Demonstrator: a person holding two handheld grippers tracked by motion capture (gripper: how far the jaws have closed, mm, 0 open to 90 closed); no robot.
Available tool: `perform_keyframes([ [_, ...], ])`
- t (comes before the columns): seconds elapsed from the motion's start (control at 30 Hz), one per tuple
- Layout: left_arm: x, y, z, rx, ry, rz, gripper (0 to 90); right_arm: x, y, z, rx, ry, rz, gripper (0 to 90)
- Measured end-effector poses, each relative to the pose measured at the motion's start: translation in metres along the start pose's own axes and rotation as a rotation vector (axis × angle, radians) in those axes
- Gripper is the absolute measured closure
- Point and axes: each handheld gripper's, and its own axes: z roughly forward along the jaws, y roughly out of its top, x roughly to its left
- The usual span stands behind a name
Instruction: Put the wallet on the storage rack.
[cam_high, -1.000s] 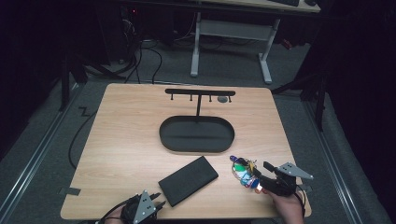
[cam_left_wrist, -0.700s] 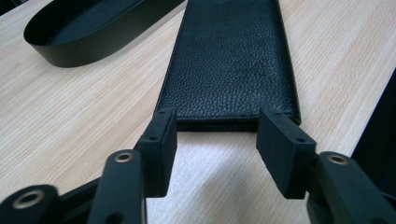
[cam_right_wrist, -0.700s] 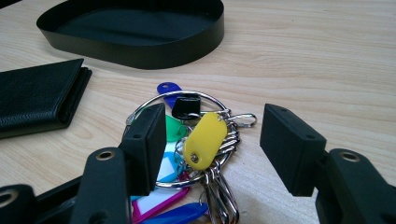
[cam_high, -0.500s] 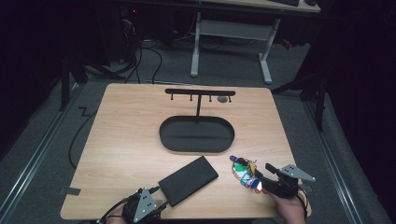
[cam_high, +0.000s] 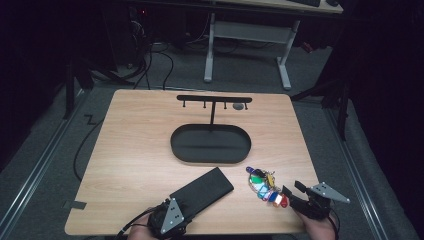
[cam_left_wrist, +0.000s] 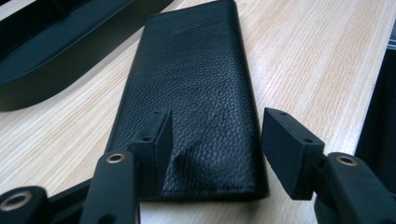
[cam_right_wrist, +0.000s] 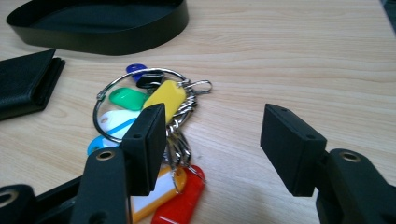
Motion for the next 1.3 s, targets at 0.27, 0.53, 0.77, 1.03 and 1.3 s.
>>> perform_keyframes([
  [0.27, -0.010, 0.001, 0.009, 0.031, 0.069, 0.114, 43.8, 0.001, -0.004, -0.004, 0.007, -0.009, -0.002, 41.7],
  [0.53, -0.012, -0.001, 0.011, 0.030, 0.105, 0.161, 45.2, -0.001, -0.001, -0.008, -0.019, -0.016, -0.001, 41.8],
  [0.77, -0.014, -0.001, 0.009, 0.030, 0.093, 0.175, 55.2, 0.003, 0.004, 0.000, -0.016, -0.005, -0.017, 41.8],
  [1.03, -0.010, -0.002, 0.004, 0.022, 0.073, 0.143, 69.7, 0.003, 0.004, 0.005, -0.005, 0.014, -0.009, 41.9],
  [1.3, 0.001, -0.001, -0.008, -0.025, 0.044, 0.059, 77.4, -0.003, 0.001, -0.002, -0.025, 0.007, 0.013, 42.0],
])
